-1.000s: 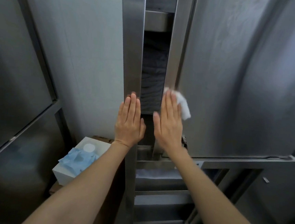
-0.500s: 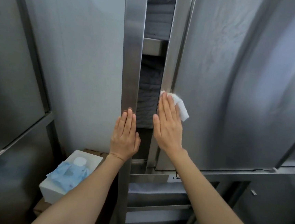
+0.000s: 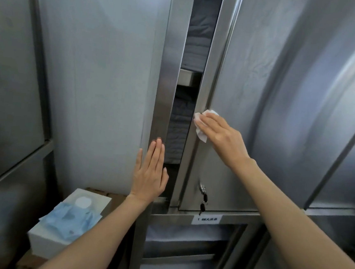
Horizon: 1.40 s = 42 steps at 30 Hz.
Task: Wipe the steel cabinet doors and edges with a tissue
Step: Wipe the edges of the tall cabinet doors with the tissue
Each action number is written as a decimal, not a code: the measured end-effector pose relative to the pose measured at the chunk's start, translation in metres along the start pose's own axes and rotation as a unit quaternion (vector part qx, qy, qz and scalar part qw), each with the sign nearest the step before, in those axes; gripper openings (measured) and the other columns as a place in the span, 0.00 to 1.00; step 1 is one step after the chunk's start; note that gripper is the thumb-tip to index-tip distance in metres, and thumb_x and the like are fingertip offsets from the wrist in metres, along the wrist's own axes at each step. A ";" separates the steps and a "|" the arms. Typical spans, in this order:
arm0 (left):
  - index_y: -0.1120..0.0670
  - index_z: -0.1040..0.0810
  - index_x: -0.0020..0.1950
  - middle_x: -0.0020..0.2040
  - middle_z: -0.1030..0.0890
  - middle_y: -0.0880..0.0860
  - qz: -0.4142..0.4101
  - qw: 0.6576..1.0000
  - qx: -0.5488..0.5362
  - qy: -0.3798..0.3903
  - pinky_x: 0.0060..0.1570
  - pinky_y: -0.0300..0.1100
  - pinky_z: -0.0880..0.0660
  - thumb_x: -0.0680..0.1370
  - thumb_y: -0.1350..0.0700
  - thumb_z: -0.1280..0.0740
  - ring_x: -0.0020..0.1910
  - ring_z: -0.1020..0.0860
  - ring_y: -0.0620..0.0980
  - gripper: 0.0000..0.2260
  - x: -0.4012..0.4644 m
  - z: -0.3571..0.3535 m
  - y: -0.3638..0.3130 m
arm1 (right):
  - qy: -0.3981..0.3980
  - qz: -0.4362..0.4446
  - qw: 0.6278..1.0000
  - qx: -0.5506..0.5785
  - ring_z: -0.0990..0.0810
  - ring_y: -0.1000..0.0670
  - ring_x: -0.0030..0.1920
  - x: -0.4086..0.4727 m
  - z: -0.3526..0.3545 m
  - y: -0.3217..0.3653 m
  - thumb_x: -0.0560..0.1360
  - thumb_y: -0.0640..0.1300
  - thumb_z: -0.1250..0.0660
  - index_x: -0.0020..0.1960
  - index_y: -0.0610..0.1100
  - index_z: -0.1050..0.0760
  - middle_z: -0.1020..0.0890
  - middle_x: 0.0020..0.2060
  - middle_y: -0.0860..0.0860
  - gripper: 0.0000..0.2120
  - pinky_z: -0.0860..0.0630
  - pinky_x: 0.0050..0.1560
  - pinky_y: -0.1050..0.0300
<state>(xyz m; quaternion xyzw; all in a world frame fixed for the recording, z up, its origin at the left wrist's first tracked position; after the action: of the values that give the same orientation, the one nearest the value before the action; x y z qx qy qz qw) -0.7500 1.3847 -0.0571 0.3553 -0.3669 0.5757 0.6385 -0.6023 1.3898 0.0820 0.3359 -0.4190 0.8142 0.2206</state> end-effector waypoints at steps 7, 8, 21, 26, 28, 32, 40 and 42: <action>0.61 0.40 0.78 0.79 0.42 0.60 -0.021 0.999 -0.034 -0.028 0.78 0.54 0.57 0.78 0.55 0.43 0.79 0.47 0.58 0.29 0.008 0.023 -0.015 | -0.129 -0.250 0.953 0.110 0.21 0.47 0.53 -0.026 0.015 -0.021 0.76 0.39 0.28 0.60 0.39 0.19 0.17 0.55 0.46 0.13 0.19 0.46 0.52; 0.61 0.38 0.78 0.79 0.41 0.60 -0.021 0.998 -0.043 -0.034 0.78 0.54 0.56 0.78 0.56 0.42 0.79 0.46 0.58 0.28 0.011 0.028 -0.019 | -0.152 -0.304 0.929 0.144 0.20 0.47 0.52 -0.032 0.018 -0.027 0.75 0.39 0.27 0.60 0.39 0.19 0.17 0.54 0.46 0.13 0.19 0.48 0.54; 0.63 0.28 0.71 0.74 0.31 0.61 -0.069 0.977 -0.155 -0.128 0.77 0.59 0.45 0.76 0.61 0.40 0.76 0.36 0.60 0.23 0.152 0.098 -0.129 | -0.297 -0.453 0.822 0.179 0.20 0.55 0.46 -0.068 0.113 -0.114 0.72 0.43 0.24 0.57 0.47 0.18 0.19 0.49 0.57 0.14 0.20 0.47 0.56; 0.63 0.28 0.70 0.73 0.30 0.62 -0.089 0.958 -0.190 -0.197 0.75 0.59 0.43 0.74 0.62 0.41 0.74 0.34 0.62 0.24 0.216 0.125 -0.214 | -0.319 -0.471 0.811 0.139 0.21 0.55 0.44 -0.106 0.165 -0.195 0.71 0.43 0.23 0.55 0.48 0.18 0.19 0.46 0.58 0.13 0.27 0.45 0.67; 0.63 0.28 0.70 0.72 0.29 0.62 -0.096 0.952 -0.197 -0.214 0.75 0.59 0.42 0.73 0.62 0.41 0.73 0.33 0.62 0.24 0.235 0.128 -0.255 | -0.328 -0.461 0.814 0.129 0.21 0.55 0.43 -0.126 0.188 -0.228 0.71 0.42 0.23 0.54 0.48 0.18 0.21 0.46 0.59 0.12 0.24 0.44 0.61; 0.64 0.27 0.68 0.71 0.27 0.63 -0.105 0.948 -0.199 -0.226 0.73 0.59 0.41 0.73 0.62 0.43 0.72 0.31 0.63 0.23 0.270 0.126 -0.341 | -0.336 -0.450 0.820 0.112 0.23 0.62 0.42 -0.172 0.229 -0.299 0.71 0.42 0.24 0.54 0.49 0.19 0.24 0.43 0.65 0.12 0.26 0.45 0.64; 0.64 0.26 0.68 0.70 0.26 0.63 -0.125 0.957 -0.157 -0.208 0.72 0.59 0.42 0.75 0.59 0.44 0.70 0.29 0.63 0.23 0.332 0.103 -0.471 | -0.305 -0.434 0.840 0.112 0.25 0.69 0.44 -0.218 0.272 -0.434 0.71 0.44 0.25 0.54 0.51 0.19 0.24 0.44 0.63 0.12 0.31 0.44 0.73; 0.64 0.26 0.68 0.70 0.26 0.62 -0.127 0.961 -0.142 -0.201 0.72 0.59 0.42 0.75 0.58 0.44 0.70 0.29 0.64 0.24 0.349 0.094 -0.489 | -0.301 -0.431 0.845 0.103 0.25 0.68 0.43 -0.220 0.276 -0.464 0.71 0.45 0.26 0.55 0.50 0.19 0.24 0.45 0.62 0.13 0.30 0.43 0.72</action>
<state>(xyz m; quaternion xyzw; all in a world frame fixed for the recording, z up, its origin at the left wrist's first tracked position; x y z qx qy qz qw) -0.2448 1.4268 0.2786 0.4128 -0.5176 0.3490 0.6633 -0.0564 1.3993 0.2854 0.7316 -0.1921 0.5349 0.3764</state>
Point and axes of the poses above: each hand's wrist, its own x-axis towards the middle knuckle, its own z-axis out of the back of the hand, y = z × x, the point moved 9 cm from there along x, towards the middle knuckle
